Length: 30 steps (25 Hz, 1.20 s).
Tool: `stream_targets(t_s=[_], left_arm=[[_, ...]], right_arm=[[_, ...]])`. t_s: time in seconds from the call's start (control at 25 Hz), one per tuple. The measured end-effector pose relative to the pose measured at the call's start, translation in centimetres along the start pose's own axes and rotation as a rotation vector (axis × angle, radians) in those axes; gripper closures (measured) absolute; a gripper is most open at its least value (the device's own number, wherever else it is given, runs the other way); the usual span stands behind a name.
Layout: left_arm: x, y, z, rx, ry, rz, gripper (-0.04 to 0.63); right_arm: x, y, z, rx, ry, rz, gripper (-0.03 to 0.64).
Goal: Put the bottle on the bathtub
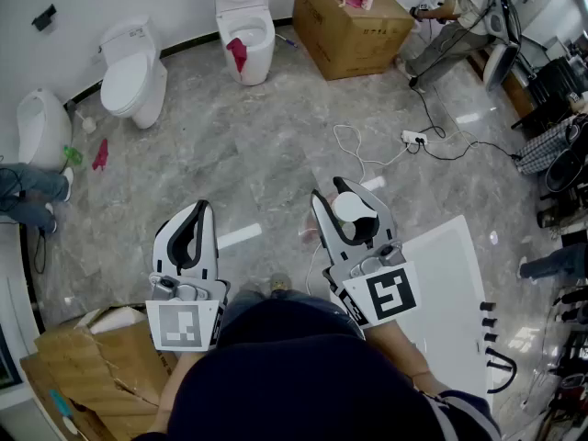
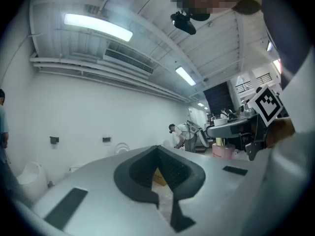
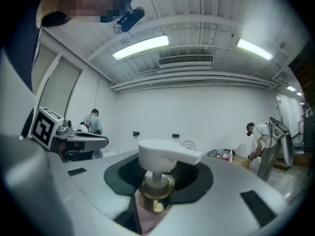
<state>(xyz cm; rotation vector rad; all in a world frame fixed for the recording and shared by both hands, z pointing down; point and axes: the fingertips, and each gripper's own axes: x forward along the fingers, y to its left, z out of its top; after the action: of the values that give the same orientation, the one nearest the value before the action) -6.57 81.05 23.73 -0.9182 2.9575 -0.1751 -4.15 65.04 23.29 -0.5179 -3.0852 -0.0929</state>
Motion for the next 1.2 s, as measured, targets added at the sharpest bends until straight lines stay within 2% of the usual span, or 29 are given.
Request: stream_targets(t_s=[0.16,0.28,0.6,0.88,1.2], left_arm=[[3.0,-3.0,0.7,0.01,-0.041,-0.067,0.572],[5.5,-6.3,1.3,0.028,-0.077,-0.161,0.572],[15.0,-13.2,-0.2,0.013,-0.051,-0.439,0.573],[26.4,-20.4,-0.9,-0.016,-0.064,-0.735,0.572],[38.4,-26.9,0.3,0.065,-0.083,-1.007,0.573]], right_arm=[[-1.0,-3.0,-0.3,-0.004,-0.012,-0.041,0.468],[-2.8,-5.9,-0.7,0.009,-0.022,-0.103,0.468],[-7.0,-14.9,-2.3,0.059,0.004,-0.376,0.468],[-10.0,-25.3,-4.7,0.058,0.056,-0.738,0.468],[-8.3,-35.5,-5.2,0.087,0.061,-0.983,0.468]])
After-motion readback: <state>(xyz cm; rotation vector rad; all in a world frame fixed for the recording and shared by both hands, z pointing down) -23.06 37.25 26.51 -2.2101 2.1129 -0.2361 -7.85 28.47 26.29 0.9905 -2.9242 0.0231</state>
